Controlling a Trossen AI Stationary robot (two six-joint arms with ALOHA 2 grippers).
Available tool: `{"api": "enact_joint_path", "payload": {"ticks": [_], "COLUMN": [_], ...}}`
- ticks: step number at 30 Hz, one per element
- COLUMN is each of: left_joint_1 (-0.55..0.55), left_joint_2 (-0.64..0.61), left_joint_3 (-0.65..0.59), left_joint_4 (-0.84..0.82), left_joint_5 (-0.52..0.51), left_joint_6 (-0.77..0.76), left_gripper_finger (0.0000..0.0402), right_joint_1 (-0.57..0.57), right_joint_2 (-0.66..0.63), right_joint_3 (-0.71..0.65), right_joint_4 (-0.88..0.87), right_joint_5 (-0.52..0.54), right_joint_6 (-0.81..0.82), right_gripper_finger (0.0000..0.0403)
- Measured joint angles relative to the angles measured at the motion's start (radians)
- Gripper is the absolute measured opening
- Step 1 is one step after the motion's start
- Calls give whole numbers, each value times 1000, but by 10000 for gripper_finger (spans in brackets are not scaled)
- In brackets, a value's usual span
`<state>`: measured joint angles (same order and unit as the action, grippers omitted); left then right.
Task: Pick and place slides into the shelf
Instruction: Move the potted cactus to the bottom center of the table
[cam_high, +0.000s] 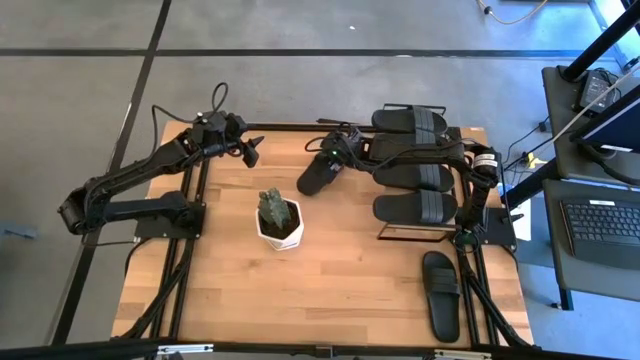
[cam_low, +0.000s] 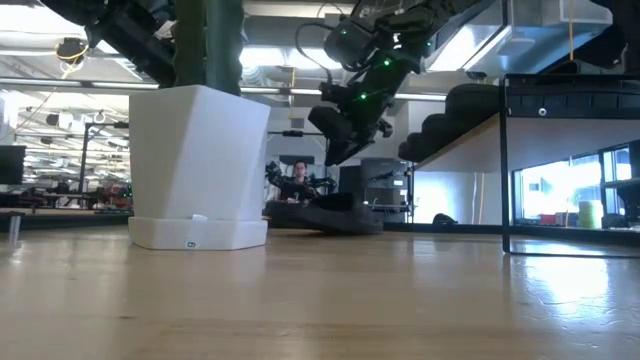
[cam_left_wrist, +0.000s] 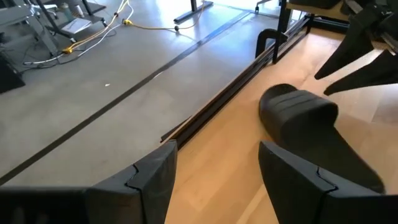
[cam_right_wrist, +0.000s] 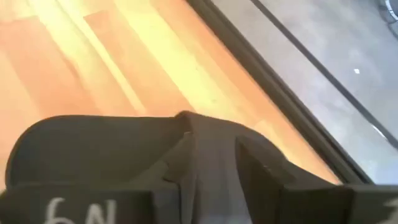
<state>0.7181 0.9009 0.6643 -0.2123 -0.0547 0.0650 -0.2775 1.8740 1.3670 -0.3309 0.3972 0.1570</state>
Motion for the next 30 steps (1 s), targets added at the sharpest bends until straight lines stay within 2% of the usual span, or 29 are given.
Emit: {"api": "enact_joint_path", "payload": {"ticks": [6,10,12,16,21,26,30], "left_joint_1": [0,0,2,23,51,74,70], "left_joint_2": [0,0,0,12,96,211,309], "left_joint_3": [0,0,0,0,-24,-81,-89], "left_joint_4": [-14,-65,-84,-117,-149,-90,-58], "left_joint_5": [102,128,166,326,363,482,519], "left_joint_6": [0,-36,-77,-125,-120,-84,-47], "left_gripper_finger": [218,218,218,218,218,218,218], "right_joint_1": [0,0,0,1,10,23,34], "right_joint_2": [-1,-6,-9,-11,-13,-14,-15], "right_joint_3": [22,119,195,383,630,859,992], "right_joint_4": [-11,-66,-121,-281,-469,-644,-727], "right_joint_5": [-7,-8,-8,-7,-7,-7,-7], "right_joint_6": [0,-2,-14,-71,-138,-163,-164], "right_gripper_finger": [137,139,139,139,139,139,139]}}
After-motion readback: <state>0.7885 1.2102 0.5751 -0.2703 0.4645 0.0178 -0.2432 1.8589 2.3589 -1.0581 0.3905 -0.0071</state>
